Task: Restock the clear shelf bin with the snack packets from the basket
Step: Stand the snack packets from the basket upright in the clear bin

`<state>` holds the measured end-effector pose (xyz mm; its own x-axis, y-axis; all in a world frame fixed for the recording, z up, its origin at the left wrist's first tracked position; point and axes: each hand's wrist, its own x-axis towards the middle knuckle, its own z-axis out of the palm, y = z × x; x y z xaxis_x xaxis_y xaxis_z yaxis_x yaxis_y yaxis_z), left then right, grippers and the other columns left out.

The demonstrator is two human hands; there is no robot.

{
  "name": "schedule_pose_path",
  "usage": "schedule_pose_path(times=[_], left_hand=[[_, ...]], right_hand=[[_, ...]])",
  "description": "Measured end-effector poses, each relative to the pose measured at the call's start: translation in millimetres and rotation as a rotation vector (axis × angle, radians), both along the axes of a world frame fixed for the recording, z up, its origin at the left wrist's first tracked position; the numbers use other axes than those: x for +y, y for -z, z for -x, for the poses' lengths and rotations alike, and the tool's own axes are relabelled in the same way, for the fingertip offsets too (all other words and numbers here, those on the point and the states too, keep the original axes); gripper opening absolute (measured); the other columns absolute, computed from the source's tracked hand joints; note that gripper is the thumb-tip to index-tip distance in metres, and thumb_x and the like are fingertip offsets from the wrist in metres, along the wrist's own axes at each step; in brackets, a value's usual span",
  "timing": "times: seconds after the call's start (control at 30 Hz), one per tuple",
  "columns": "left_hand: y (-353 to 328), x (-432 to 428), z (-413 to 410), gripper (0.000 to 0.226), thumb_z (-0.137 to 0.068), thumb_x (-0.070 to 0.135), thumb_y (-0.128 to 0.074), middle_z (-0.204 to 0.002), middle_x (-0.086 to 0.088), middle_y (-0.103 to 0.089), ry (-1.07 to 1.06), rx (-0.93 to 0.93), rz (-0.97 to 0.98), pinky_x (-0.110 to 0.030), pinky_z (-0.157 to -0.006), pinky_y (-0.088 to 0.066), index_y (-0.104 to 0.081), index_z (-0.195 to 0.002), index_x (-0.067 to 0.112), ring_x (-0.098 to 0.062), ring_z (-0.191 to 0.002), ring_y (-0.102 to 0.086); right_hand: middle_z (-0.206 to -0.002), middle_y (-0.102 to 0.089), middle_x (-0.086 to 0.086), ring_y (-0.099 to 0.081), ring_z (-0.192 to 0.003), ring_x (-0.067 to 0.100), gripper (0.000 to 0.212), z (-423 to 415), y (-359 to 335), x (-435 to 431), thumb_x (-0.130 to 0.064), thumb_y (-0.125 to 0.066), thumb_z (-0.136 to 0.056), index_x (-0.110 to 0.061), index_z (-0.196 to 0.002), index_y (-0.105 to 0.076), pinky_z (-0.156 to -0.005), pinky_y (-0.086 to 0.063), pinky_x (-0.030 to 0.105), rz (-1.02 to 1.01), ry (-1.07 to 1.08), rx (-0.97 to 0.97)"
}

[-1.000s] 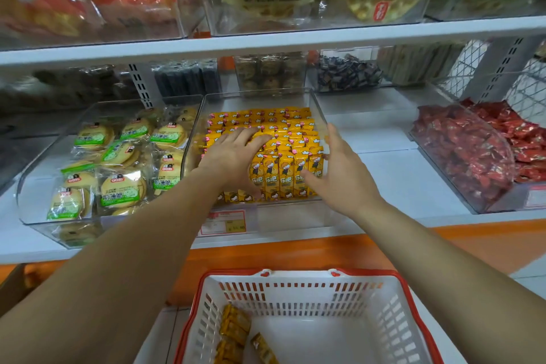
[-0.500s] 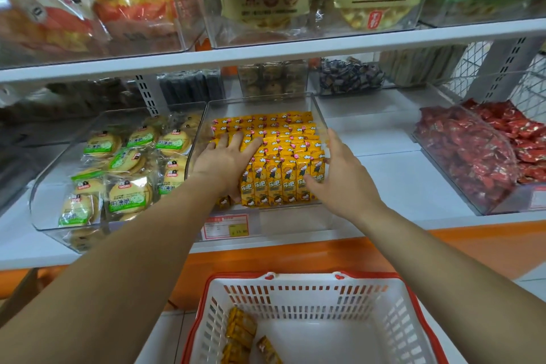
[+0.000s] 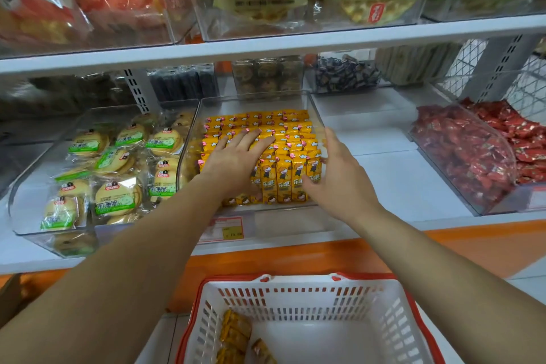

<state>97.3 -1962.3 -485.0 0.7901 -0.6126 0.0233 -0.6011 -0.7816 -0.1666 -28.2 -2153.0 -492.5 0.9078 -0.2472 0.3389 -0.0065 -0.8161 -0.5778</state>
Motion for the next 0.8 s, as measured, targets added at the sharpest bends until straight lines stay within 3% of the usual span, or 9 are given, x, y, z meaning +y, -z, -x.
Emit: schedule_pose_path(times=[0.1, 0.17, 0.37, 0.6, 0.8], left_hand=[[-4.3, -5.5, -0.9, 0.149, -0.051, 0.074, -0.086, -0.171, -0.001, -0.001, -0.016, 0.053, -0.025, -0.057, -0.125, -0.01, 0.009, -0.159, 0.035, -0.031, -0.158, -0.003], [-5.3, -13.3, -1.1, 0.149, -0.05, 0.077, -0.085, -0.171, 0.0, -0.004, -0.012, 0.097, 0.064, -0.057, -0.125, -0.008, 0.007, -0.159, 0.035, -0.031, -0.157, -0.003], [0.4, -27.4, -3.3, 0.123, -0.066, 0.072, -0.08, -0.172, 0.008, -0.007, 0.05, 0.038, 0.072, -0.054, -0.127, -0.008, -0.004, -0.159, 0.045, -0.027, -0.158, -0.003], [-4.3, -50.4, 1.6, 0.129, -0.062, 0.079, -0.076, -0.171, 0.004, -0.01, 0.126, 0.023, 0.156, -0.055, -0.127, -0.007, -0.003, -0.16, 0.039, -0.027, -0.158, -0.007], [2.0, -66.2, -5.6, 0.107, -0.077, 0.08, -0.06, -0.172, 0.011, 0.003, 0.1, 0.041, 0.055, -0.057, -0.126, -0.007, 0.002, -0.159, 0.047, -0.023, -0.159, -0.001]], right_hand=[[-0.146, -0.048, 0.0, -0.059, -0.123, 0.022, 0.093, 0.5, -2.6, -0.1, -0.038, -0.074, -0.082, -0.028, -0.154, -0.016, -0.093, -0.055, 0.042, -0.006, -0.006, 0.012], [-0.145, -0.048, 0.001, -0.059, -0.122, 0.022, 0.094, 0.3, -3.2, -0.3, -0.038, -0.075, -0.082, -0.028, -0.154, -0.016, -0.093, -0.055, 0.043, -0.007, -0.006, 0.015], [-0.146, -0.047, 0.003, -0.059, -0.12, 0.022, 0.096, -0.6, 1.1, 0.7, -0.038, -0.073, -0.082, -0.027, -0.155, -0.012, -0.091, -0.054, 0.037, 0.003, 0.015, -0.007], [-0.148, -0.044, 0.002, -0.058, -0.122, 0.023, 0.097, 0.5, -0.5, 0.8, -0.034, -0.072, -0.081, -0.027, -0.155, -0.01, -0.092, -0.055, 0.04, 0.008, 0.015, -0.001], [-0.149, -0.046, 0.001, -0.059, -0.122, 0.021, 0.097, -0.5, 3.2, 0.9, -0.038, -0.073, -0.08, -0.033, -0.153, -0.009, -0.09, -0.052, 0.035, -0.005, 0.038, -0.001]])
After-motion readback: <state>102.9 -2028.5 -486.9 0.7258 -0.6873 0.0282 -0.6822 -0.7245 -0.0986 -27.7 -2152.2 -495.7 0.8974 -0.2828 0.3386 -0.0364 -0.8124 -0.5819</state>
